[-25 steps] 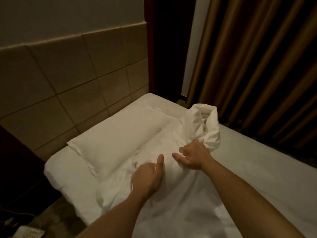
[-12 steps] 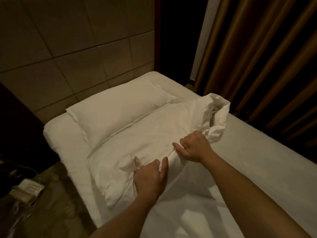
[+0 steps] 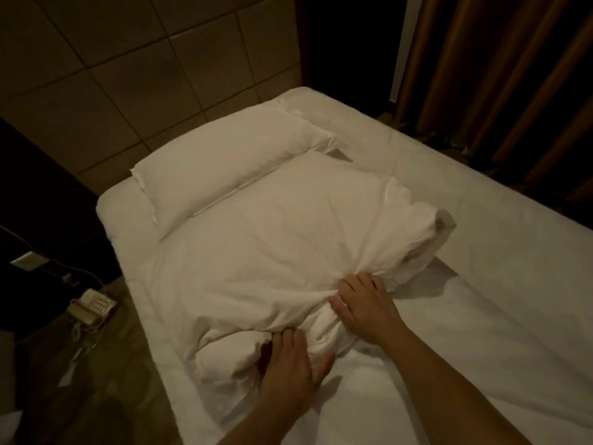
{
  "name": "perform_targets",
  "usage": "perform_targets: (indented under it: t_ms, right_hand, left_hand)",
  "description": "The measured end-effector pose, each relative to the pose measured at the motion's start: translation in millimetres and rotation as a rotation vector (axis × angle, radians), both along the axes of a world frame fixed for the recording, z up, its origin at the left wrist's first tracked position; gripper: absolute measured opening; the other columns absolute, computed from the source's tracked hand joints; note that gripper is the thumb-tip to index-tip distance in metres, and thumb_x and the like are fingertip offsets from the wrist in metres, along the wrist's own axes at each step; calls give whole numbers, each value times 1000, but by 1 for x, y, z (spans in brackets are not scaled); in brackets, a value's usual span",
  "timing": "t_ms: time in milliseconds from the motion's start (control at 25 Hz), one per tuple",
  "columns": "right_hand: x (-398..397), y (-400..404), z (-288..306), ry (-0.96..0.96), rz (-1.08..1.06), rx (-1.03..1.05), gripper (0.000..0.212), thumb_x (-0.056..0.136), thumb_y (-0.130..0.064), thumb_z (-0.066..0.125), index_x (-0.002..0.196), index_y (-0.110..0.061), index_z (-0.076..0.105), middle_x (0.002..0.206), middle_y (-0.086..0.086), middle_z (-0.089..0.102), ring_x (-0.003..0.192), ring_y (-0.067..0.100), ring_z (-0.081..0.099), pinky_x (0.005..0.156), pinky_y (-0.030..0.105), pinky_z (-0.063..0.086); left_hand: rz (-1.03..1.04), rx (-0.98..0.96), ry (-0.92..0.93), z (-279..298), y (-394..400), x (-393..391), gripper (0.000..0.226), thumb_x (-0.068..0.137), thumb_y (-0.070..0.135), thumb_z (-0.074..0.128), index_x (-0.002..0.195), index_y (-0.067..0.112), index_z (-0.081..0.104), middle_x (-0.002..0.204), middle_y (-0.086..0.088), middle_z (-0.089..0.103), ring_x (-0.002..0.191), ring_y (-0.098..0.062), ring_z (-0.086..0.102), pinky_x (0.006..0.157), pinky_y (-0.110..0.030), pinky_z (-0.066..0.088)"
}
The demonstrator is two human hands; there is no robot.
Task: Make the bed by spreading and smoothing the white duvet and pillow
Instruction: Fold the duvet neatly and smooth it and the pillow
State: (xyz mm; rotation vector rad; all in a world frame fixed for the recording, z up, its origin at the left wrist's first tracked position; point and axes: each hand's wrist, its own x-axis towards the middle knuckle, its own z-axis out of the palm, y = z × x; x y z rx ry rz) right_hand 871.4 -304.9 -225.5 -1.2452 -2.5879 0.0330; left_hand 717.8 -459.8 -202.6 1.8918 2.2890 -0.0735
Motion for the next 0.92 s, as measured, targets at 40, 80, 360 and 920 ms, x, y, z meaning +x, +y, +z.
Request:
perform_targets:
  t_ms: [40,80,360,920]
  right_hand:
    - [3,-1,4,-18,21,-12,46,102,-56,30,93,-23,60,95,-2,59,90,25,53,82,42,41]
    - [5,2,12,-21,41,-14,51,101,-59,29,91,-21,62,94,0,60,89,26,54,83,43,41]
    - [-23,61,84,107,132,132,55,95,-56,42,106,-10,71,125,18,65,124,38,55,107,49,41]
    - [14,91,-25,-180,-303,-116,81,87,-87,9,158,-48,1,170,1,-3,153,43,-6,120,63,-5]
  left_hand:
    - [9,-26,-31,5,-5,5,65,93,75,27,91,19,61,90,-2,58,86,-26,55,76,-44,36]
    - [32,-18,-61,15,-4,8,68,93,76,18,93,21,58,94,-1,56,91,-26,54,78,-44,40]
    - [317,454,-263,97,100,-15,63,102,57,14,124,19,60,127,-5,61,116,-25,52,98,-42,45]
    - [310,-38,-85,-38,43,-24,77,75,77,-29,148,54,-26,157,20,-39,147,-24,-36,115,-67,-10]
